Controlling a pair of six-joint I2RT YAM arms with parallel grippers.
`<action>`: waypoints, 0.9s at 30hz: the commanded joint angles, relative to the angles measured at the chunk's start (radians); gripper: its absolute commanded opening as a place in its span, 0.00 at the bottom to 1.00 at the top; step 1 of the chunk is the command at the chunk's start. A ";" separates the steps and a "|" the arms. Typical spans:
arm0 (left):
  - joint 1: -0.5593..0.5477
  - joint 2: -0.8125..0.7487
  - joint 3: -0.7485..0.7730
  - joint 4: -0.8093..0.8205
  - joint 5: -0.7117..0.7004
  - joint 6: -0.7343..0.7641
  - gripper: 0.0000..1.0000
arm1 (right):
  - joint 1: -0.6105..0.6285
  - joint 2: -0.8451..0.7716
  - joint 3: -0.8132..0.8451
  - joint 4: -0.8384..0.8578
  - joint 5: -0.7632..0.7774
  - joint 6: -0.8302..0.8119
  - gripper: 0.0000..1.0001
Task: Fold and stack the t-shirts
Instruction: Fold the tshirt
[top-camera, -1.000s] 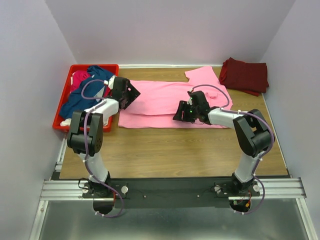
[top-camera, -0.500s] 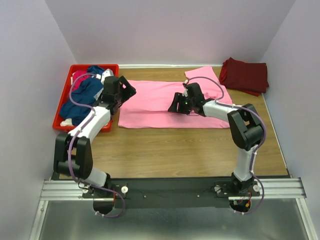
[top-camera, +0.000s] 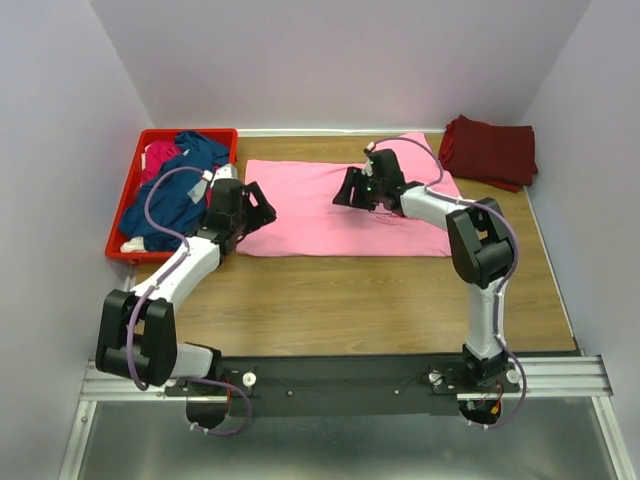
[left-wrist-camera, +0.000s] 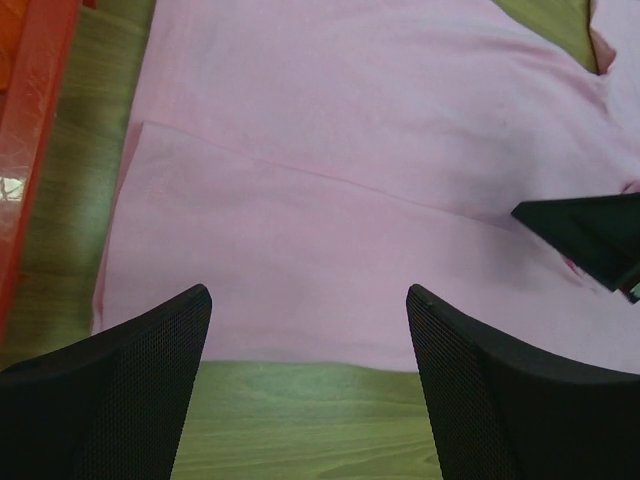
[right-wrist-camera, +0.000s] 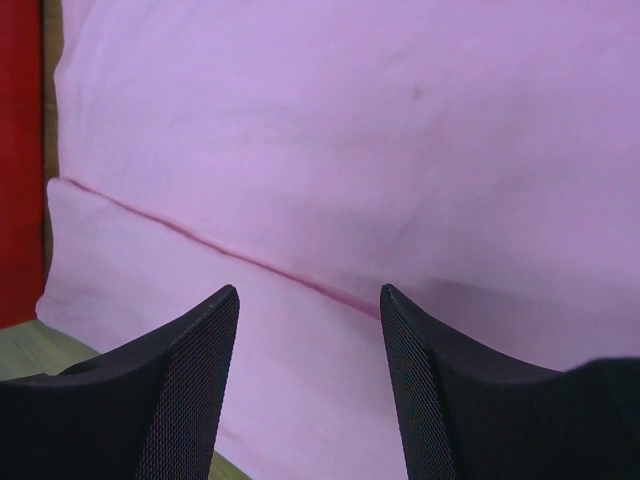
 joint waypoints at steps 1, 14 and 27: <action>-0.013 0.044 0.014 0.017 0.076 0.046 0.87 | -0.072 -0.081 -0.016 -0.032 0.000 -0.011 0.66; -0.055 0.333 0.137 -0.083 0.105 0.123 0.87 | -0.350 -0.323 -0.340 -0.029 -0.002 0.079 0.66; -0.064 0.360 0.096 -0.100 0.148 0.142 0.88 | -0.381 -0.290 -0.380 -0.029 0.147 0.161 0.65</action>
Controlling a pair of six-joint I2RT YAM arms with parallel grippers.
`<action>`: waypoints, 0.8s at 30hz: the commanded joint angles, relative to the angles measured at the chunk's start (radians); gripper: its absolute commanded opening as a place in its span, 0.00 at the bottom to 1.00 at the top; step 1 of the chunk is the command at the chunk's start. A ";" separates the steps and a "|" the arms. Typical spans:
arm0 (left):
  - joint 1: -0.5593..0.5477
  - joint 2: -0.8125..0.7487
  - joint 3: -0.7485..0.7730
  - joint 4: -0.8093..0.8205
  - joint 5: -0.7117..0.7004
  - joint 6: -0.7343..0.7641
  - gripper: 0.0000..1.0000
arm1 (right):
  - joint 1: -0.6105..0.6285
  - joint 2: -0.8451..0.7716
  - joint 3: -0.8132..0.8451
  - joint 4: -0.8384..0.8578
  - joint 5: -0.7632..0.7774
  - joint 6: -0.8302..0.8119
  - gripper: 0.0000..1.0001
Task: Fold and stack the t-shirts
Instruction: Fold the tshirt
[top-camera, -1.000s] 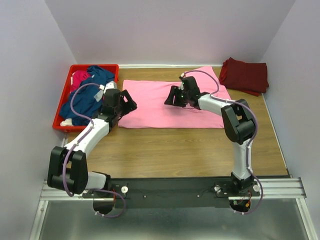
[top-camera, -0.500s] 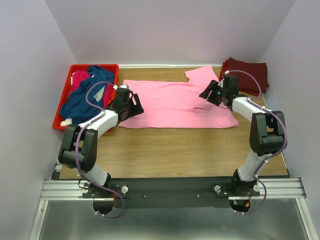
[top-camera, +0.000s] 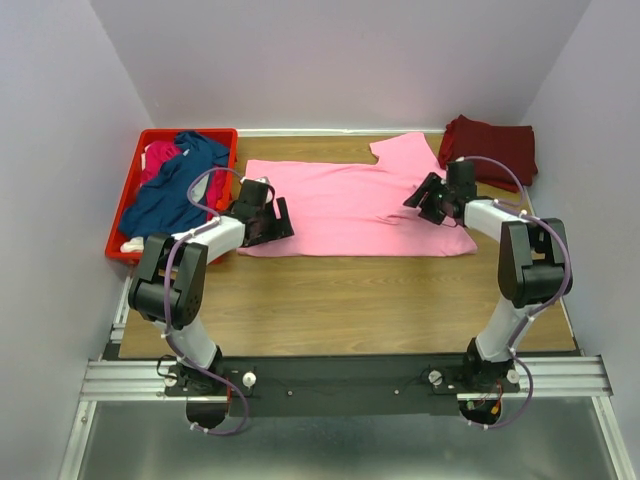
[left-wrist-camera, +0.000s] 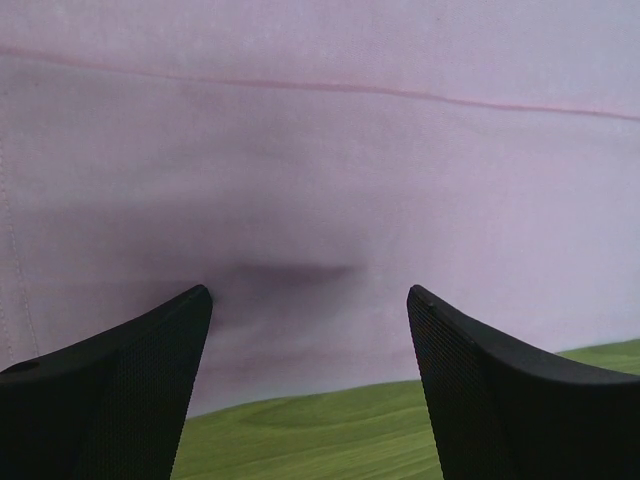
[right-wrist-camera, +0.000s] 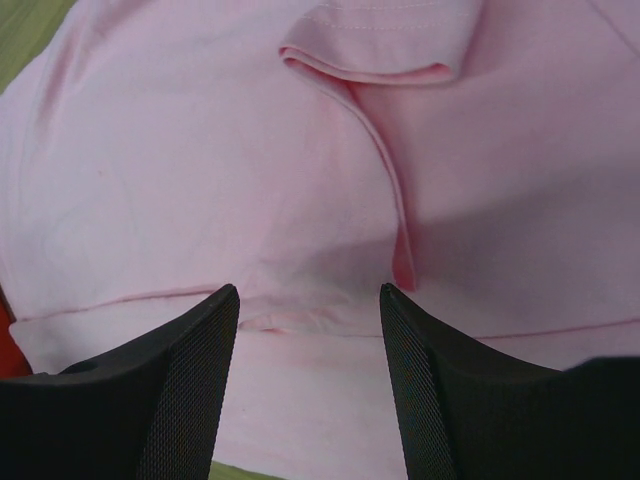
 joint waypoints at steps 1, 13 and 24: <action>-0.008 -0.010 -0.031 -0.052 0.018 0.017 0.88 | -0.008 -0.013 -0.036 0.000 0.109 0.040 0.65; -0.012 -0.023 -0.042 -0.055 0.011 0.013 0.88 | -0.010 0.022 -0.024 0.016 0.073 0.031 0.49; -0.014 -0.036 -0.060 -0.057 0.004 0.010 0.88 | -0.007 0.063 0.084 0.024 -0.056 -0.033 0.03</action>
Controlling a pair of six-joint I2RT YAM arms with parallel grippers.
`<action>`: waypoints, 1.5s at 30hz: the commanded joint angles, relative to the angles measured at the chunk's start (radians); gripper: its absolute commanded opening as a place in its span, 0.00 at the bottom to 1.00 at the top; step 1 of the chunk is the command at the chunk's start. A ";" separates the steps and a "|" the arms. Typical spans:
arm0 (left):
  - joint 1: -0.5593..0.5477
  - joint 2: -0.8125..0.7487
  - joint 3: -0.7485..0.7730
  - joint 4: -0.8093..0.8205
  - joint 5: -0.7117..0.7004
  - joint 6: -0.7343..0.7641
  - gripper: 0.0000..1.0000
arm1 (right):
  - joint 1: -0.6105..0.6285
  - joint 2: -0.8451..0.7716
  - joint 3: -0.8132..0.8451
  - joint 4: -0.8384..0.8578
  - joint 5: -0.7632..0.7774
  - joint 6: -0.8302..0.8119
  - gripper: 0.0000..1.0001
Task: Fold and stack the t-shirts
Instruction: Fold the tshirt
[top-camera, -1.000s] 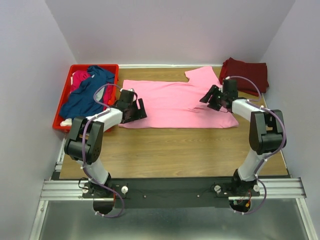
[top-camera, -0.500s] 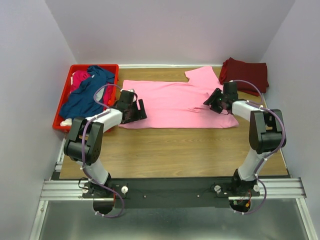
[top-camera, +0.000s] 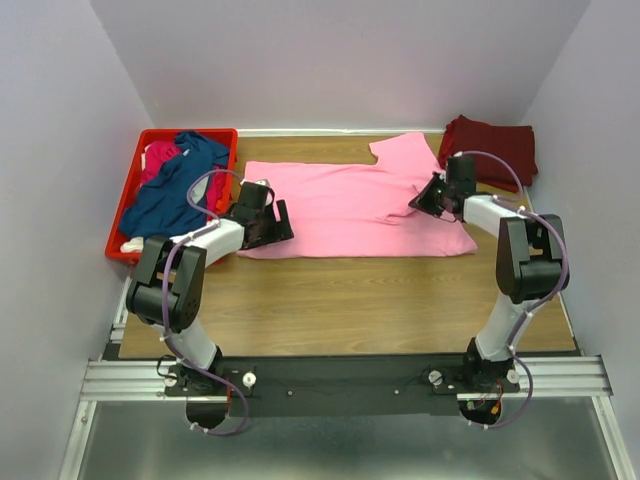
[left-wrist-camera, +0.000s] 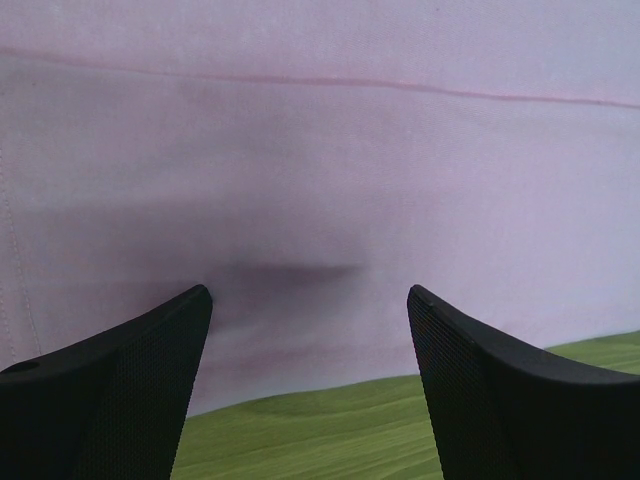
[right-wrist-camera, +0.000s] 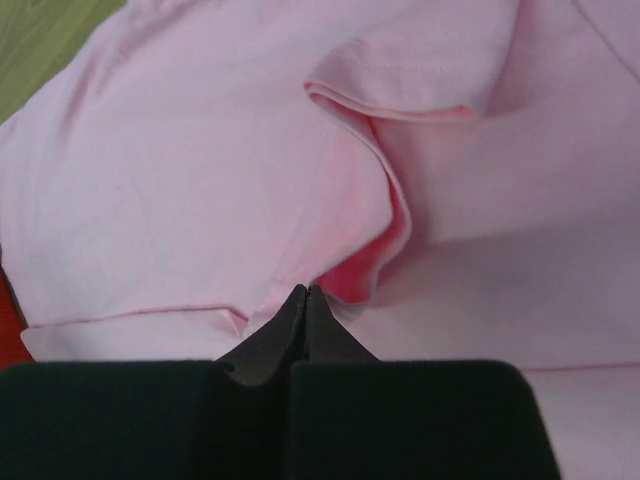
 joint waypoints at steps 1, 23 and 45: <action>-0.009 -0.018 -0.039 -0.056 0.004 0.007 0.88 | 0.000 0.052 0.092 0.022 -0.069 -0.028 0.02; -0.011 -0.064 -0.080 -0.073 0.000 0.015 0.88 | 0.092 0.420 0.508 0.019 -0.235 -0.048 0.10; 0.009 -0.141 -0.113 -0.085 -0.037 -0.048 0.88 | -0.227 -0.207 -0.167 -0.024 -0.187 -0.039 0.54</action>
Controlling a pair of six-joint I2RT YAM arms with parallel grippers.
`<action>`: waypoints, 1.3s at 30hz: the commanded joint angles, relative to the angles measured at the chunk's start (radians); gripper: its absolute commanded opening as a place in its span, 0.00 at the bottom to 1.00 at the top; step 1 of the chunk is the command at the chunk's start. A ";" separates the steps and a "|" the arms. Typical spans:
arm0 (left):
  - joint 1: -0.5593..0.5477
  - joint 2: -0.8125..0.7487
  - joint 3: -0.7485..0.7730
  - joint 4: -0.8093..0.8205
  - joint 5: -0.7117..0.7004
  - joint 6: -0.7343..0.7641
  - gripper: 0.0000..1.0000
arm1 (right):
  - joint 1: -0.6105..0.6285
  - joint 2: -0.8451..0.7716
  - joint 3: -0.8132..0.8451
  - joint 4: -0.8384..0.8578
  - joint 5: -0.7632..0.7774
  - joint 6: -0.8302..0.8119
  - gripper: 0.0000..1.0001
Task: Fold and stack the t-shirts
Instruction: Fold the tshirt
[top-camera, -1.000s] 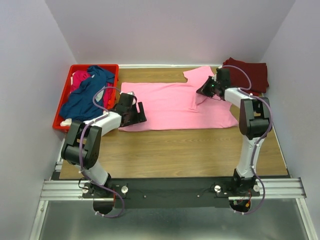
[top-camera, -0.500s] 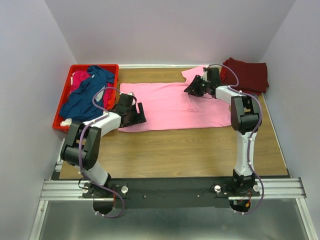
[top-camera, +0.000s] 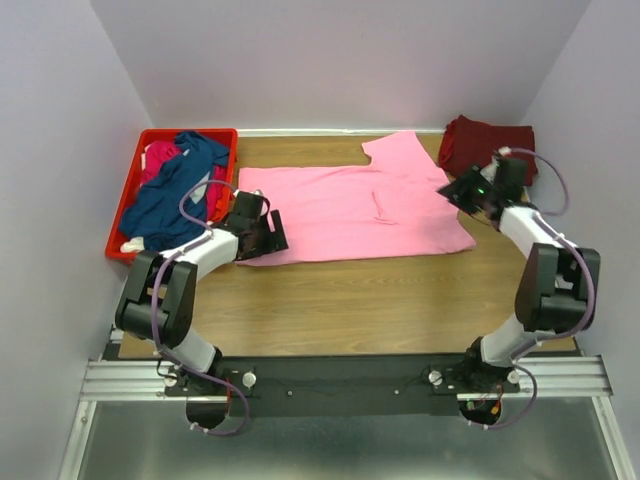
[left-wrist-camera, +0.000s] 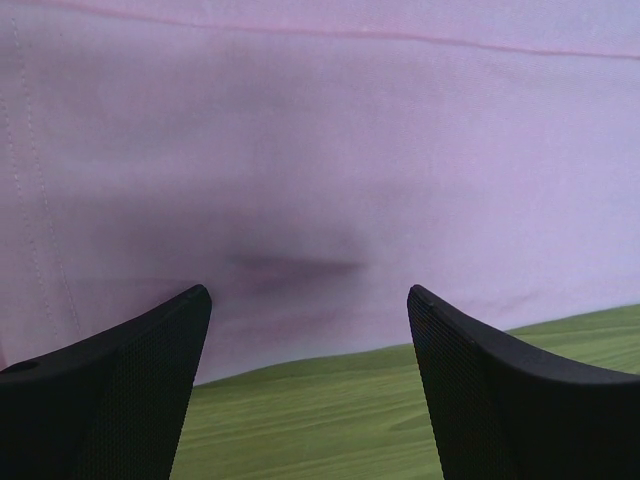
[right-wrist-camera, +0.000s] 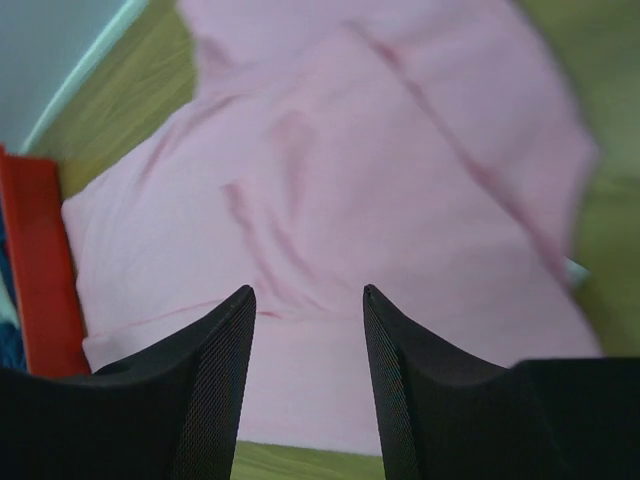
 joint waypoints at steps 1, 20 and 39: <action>0.011 -0.041 -0.029 -0.017 -0.013 -0.027 0.88 | -0.156 -0.074 -0.188 -0.021 -0.036 0.060 0.54; 0.157 -0.176 -0.176 0.017 -0.005 -0.091 0.88 | -0.494 -0.160 -0.617 0.196 -0.077 0.232 0.48; -0.062 -0.176 0.082 -0.129 -0.209 0.008 0.88 | -0.045 -0.292 -0.300 -0.086 0.207 0.006 0.48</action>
